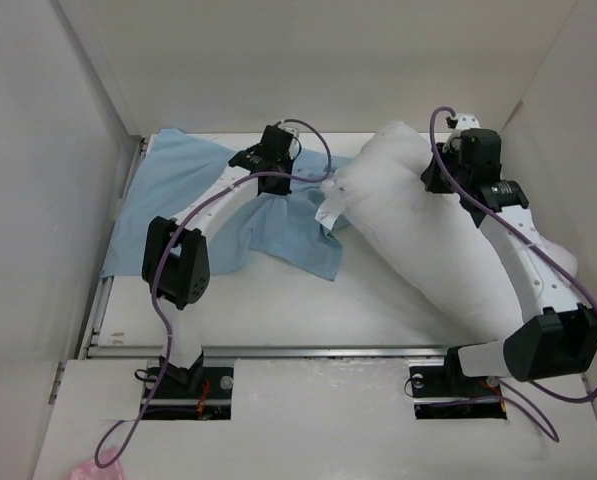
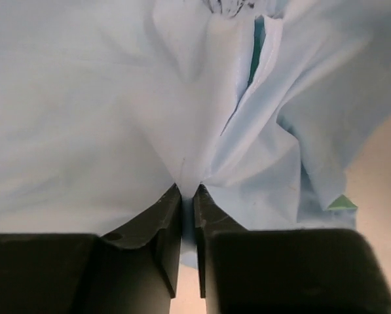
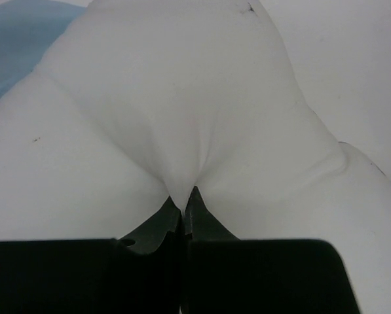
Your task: Put the pillow into the pillowcase
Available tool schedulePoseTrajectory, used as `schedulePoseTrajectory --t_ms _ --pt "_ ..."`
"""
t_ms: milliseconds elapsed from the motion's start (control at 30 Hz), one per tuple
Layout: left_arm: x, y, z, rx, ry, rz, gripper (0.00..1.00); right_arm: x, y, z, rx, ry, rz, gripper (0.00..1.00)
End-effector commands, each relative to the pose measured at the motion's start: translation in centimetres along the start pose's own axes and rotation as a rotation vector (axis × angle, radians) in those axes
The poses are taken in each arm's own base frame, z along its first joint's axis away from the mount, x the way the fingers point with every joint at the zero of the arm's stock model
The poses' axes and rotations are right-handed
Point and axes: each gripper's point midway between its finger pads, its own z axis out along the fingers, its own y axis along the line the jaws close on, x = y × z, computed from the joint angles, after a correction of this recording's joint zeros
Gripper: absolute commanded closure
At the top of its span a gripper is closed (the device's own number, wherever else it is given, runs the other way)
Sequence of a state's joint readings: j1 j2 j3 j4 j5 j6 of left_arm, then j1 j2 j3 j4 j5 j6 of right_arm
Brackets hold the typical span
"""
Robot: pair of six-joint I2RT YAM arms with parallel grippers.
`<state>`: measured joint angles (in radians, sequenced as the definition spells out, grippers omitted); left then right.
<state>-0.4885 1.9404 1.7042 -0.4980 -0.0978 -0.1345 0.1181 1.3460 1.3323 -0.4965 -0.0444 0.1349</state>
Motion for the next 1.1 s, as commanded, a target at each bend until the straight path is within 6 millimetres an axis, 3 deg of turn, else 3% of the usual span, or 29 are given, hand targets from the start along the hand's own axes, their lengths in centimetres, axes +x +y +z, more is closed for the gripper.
schedulePoseTrajectory --t_ms 0,233,267,333,567,733,867,1000,1067 --pt "-2.3 -0.3 -3.4 0.022 -0.068 -0.027 0.89 -2.6 1.7 -0.3 -0.101 -0.107 -0.034 1.00" --pt "-1.0 0.6 -3.4 -0.026 -0.039 -0.070 0.83 2.0 4.0 3.9 -0.162 0.047 -0.053 1.00" --pt "-1.2 0.6 -3.8 -0.024 -0.047 -0.071 0.85 3.3 4.0 5.2 -0.146 0.085 -0.058 1.00" --pt "-1.0 0.9 -3.5 -0.046 -0.050 -0.083 1.00 5.1 4.0 6.0 -0.080 0.143 -0.083 1.00" --pt "-1.3 1.4 -3.9 -0.074 -0.078 -0.108 1.00 6.9 1.2 7.1 0.098 0.178 -0.070 1.00" --pt "-4.2 2.7 -7.4 -0.083 -0.198 -0.164 1.00 9.5 -0.8 7.9 0.225 0.249 -0.077 1.00" --pt "-6.3 2.1 -10.6 -0.019 -0.288 -0.167 1.00 11.8 0.8 8.6 0.253 0.288 -0.166 1.00" --pt "-7.3 0.9 -12.5 0.060 -0.321 -0.154 1.00 13.5 4.7 9.9 0.214 0.307 -0.243 1.00" --pt "-7.3 0.5 -12.8 0.087 -0.327 -0.142 1.00 13.0 6.9 10.0 0.178 0.287 -0.253 1.00"
